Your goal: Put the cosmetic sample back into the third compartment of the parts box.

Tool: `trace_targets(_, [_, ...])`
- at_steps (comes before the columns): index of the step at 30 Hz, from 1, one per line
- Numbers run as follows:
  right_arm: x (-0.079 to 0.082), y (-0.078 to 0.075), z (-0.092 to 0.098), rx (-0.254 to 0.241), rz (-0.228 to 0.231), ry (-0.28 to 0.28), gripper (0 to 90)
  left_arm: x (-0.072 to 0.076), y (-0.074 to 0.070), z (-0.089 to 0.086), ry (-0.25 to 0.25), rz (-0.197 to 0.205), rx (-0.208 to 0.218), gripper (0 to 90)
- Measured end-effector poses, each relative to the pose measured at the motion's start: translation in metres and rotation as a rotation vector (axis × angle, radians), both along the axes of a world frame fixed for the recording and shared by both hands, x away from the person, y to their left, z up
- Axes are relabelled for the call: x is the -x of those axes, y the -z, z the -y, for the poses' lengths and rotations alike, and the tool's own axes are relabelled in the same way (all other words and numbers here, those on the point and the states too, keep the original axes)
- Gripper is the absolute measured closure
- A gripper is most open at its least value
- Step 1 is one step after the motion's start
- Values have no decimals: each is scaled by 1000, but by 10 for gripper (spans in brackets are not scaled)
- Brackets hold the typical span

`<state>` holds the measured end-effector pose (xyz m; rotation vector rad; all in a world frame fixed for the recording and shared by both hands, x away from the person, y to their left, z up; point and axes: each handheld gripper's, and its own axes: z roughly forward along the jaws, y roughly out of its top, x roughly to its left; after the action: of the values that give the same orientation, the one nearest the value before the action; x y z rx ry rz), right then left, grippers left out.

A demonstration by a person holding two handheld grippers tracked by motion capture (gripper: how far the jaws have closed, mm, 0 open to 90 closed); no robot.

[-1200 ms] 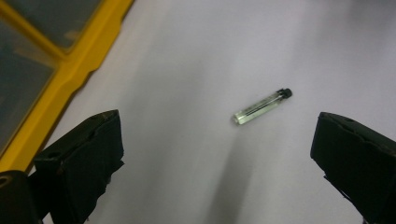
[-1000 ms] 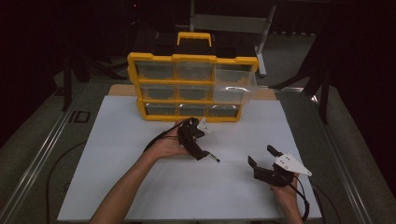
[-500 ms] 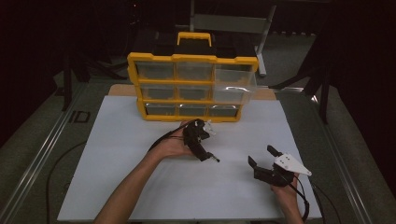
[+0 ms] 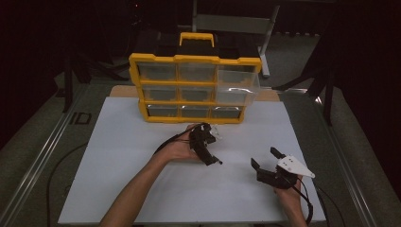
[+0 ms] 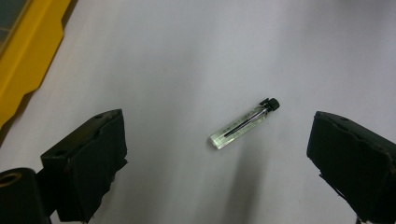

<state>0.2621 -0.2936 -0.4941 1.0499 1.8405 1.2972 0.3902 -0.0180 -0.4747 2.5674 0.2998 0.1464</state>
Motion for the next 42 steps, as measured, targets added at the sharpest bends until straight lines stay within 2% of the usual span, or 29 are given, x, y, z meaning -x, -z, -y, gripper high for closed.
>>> trace_targets(7, [0, 0, -1, 2, -3, 0, 138, -1, 3, 5, 3, -5, -18, 63])
trace_targets(14, [0, 1, -1, 10, -5, -3, 139, 1, 6, 12, 27, 2, -42, 90])
trace_targets(19, [0, 1, -2, 10, -6, -8, 139, 2, 8, 17, 43, 8, -54, 152])
trace_targets(30, [0, 1, -2, 14, -9, -9, 140, 1, 18, 23, 52, -3, -73, 222])
trace_targets(33, [0, 1, -1, 15, -9, -7, 140, 1, 19, 24, 63, -15, -70, 252])
trace_targets(40, [-1, 1, -1, 11, -10, -11, 141, 3, 19, 28, 107, -34, -64, 404])
trace_targets(42, [-1, 1, -1, 10, -10, -10, 141, 2, 20, 28, 125, -53, -66, 472])
